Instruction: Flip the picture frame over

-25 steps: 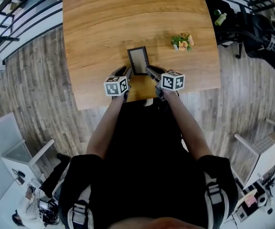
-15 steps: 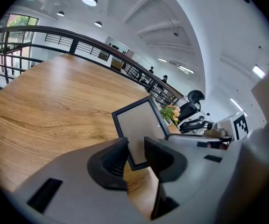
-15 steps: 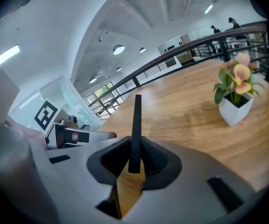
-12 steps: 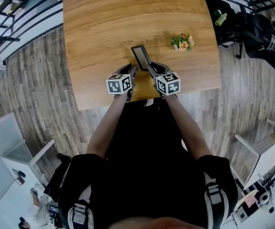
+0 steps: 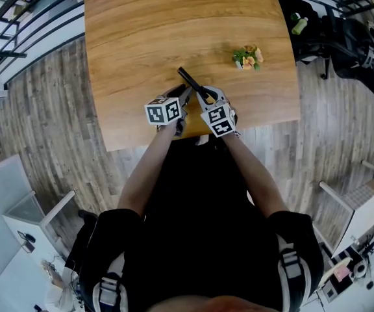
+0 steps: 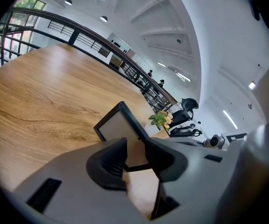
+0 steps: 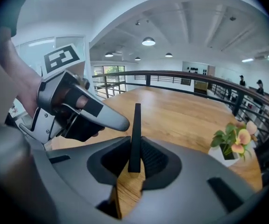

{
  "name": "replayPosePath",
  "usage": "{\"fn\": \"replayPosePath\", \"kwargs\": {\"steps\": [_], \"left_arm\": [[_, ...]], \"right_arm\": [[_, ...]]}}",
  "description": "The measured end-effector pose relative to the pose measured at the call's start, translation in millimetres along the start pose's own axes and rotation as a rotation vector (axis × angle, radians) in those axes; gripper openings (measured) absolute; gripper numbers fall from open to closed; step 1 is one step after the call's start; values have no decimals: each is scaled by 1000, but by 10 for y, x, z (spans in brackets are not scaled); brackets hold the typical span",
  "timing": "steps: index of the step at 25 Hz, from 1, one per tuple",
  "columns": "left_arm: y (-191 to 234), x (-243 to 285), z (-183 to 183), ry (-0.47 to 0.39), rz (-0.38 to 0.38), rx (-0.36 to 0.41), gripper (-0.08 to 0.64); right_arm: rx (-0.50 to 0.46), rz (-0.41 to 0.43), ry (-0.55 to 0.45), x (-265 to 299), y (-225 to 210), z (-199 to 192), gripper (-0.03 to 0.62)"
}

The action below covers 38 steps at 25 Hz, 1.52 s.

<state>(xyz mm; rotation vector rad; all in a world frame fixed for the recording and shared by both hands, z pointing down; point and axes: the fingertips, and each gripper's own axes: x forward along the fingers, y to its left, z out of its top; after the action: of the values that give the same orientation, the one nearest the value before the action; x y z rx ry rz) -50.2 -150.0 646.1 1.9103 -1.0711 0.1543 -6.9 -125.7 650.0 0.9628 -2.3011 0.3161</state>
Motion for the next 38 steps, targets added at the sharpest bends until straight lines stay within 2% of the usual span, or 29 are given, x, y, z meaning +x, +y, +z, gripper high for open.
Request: {"fn": "replayPosePath", "kwargs": {"steps": [11, 14, 18, 21, 24, 28, 34, 38], "left_arm": [[23, 113, -17, -6, -7, -174, 178], [48, 132, -21, -14, 17, -223, 184], [136, 113, -53, -3, 76, -246, 189], [143, 94, -67, -3, 84, -260, 192], [142, 85, -78, -4, 67, -277, 185], [146, 73, -74, -13, 39, -313, 118], [84, 53, -39, -32, -43, -332, 90], [20, 60, -24, -32, -91, -309, 80]], "right_arm": [[-70, 46, 12, 28, 189, -30, 76], [-106, 51, 10, 23, 210, -25, 78], [-238, 46, 23, 28, 287, -39, 83], [-267, 56, 19, 13, 312, -50, 83], [-222, 95, 7, 5, 342, -62, 85], [-65, 202, -28, -15, 416, -36, 125], [112, 252, -57, -84, 300, -154, 155], [100, 251, -44, -122, 247, -188, 155]]}}
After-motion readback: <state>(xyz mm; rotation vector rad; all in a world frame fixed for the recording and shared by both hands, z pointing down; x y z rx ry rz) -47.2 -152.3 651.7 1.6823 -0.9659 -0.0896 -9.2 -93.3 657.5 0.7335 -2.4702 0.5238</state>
